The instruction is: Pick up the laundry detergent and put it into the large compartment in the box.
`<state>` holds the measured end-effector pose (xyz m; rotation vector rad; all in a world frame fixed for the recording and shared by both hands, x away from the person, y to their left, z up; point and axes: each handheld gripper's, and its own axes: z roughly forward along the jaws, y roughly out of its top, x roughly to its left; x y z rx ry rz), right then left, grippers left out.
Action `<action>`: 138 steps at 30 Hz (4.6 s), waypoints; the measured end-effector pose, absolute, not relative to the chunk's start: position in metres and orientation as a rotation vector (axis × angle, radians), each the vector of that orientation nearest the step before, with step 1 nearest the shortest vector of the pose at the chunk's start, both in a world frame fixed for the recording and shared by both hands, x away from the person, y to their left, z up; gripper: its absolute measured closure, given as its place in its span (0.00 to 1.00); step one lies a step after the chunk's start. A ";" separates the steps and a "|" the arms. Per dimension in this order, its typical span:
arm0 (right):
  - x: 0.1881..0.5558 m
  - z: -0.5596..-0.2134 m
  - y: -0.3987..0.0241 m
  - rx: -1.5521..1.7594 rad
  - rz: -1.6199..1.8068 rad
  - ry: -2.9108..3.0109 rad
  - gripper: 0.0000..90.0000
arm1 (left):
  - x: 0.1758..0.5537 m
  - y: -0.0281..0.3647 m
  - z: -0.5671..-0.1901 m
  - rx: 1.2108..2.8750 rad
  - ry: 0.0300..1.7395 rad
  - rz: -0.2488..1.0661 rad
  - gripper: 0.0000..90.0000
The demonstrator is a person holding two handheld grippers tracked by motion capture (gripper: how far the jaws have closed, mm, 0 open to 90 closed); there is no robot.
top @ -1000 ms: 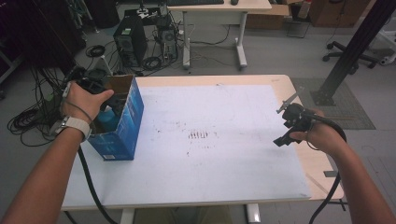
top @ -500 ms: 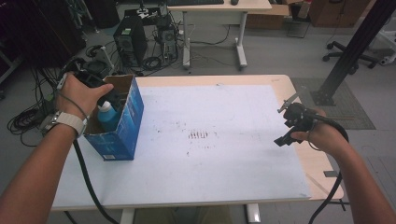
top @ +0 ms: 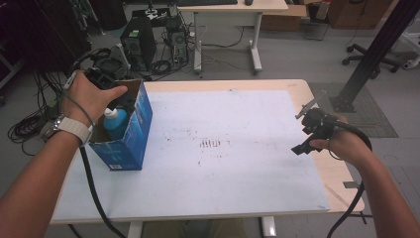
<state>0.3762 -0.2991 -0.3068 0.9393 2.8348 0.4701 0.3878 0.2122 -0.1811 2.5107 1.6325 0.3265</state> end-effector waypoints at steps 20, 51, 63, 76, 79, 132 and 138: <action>0.375 -0.303 -0.298 0.939 0.466 2.832 0.12 | 0.377 0.183 -0.157 2.612 1.386 0.264 0.11; 0.375 -0.299 -0.293 0.935 0.463 2.832 0.12 | 0.356 0.137 -0.149 2.739 1.080 0.230 0.11; 0.374 -0.301 -0.295 0.945 0.462 2.829 0.12 | 0.351 0.123 -0.155 2.762 0.977 0.197 0.11; 0.375 -0.302 -0.293 0.938 0.466 2.835 0.12 | 0.342 0.102 -0.161 2.787 0.888 0.198 0.11; 0.374 -0.303 -0.293 0.941 0.468 2.835 0.12 | 0.342 0.098 -0.163 2.790 0.869 0.193 0.11; 0.379 -0.307 -0.290 0.948 0.469 2.834 0.12 | 0.335 0.069 -0.199 2.788 0.747 0.159 0.11; 0.379 -0.308 -0.290 0.949 0.472 2.834 0.12 | 0.336 0.069 -0.200 2.785 0.745 0.153 0.11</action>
